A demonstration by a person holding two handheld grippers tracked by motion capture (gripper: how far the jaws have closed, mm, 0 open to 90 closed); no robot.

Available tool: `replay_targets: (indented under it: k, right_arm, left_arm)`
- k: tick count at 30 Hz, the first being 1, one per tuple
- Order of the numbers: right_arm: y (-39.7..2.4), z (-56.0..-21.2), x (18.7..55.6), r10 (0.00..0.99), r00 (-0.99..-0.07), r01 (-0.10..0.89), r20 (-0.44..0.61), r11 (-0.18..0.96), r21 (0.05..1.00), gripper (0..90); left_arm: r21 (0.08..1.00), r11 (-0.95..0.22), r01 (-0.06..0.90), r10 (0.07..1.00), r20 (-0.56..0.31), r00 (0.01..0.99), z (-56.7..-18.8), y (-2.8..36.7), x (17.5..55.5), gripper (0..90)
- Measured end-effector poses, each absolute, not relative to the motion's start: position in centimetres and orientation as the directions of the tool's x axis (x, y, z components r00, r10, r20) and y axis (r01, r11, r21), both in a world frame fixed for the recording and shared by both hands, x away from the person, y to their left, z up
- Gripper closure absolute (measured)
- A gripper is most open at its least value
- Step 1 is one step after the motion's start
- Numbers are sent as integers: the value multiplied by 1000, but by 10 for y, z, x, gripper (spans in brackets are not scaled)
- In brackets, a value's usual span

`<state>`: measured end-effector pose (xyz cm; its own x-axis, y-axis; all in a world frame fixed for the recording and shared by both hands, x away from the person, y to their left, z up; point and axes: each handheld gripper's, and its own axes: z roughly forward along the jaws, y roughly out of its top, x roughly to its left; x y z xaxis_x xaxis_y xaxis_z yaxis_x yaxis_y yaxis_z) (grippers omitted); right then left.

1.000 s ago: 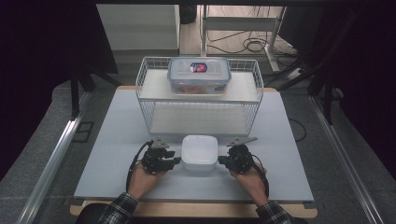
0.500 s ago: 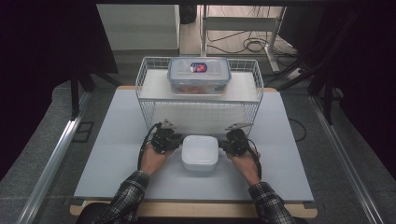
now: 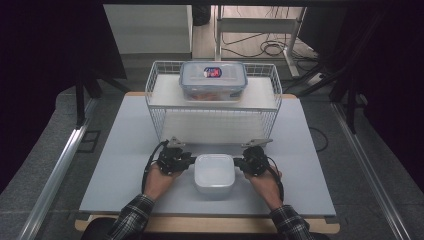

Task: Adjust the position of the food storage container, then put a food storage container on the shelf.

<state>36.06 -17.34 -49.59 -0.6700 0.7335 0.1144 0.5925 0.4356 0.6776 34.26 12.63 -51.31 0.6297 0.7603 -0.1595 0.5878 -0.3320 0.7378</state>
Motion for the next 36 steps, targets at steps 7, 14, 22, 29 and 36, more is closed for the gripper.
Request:
replay_targets:
  k: [7, 14, 22, 29, 36]
  right_arm:
    - [-194, -483, 342, 731, -676, 555, 86, 429, 713, 749]
    - [-206, -480, 325, 720, -687, 540, 97, 417, 731, 534]
    - [-206, -486, 312, 699, -711, 519, 72, 453, 725, 301]
    - [-210, -488, 312, 701, -705, 526, 106, 417, 742, 175]
    - [-209, -489, 313, 681, -720, 521, 134, 403, 752, 85]
  left_arm:
    - [755, -324, 570, 762, -148, 630, -510, 143, 317, 461]
    - [767, -283, 576, 776, -170, 608, -511, 160, 299, 180]
    - [760, -321, 565, 773, -135, 620, -514, 161, 284, 62]
    - [752, -398, 525, 758, -52, 650, -520, 154, 281, 36]
    - [761, -386, 521, 744, -76, 663, -521, 157, 284, 43]
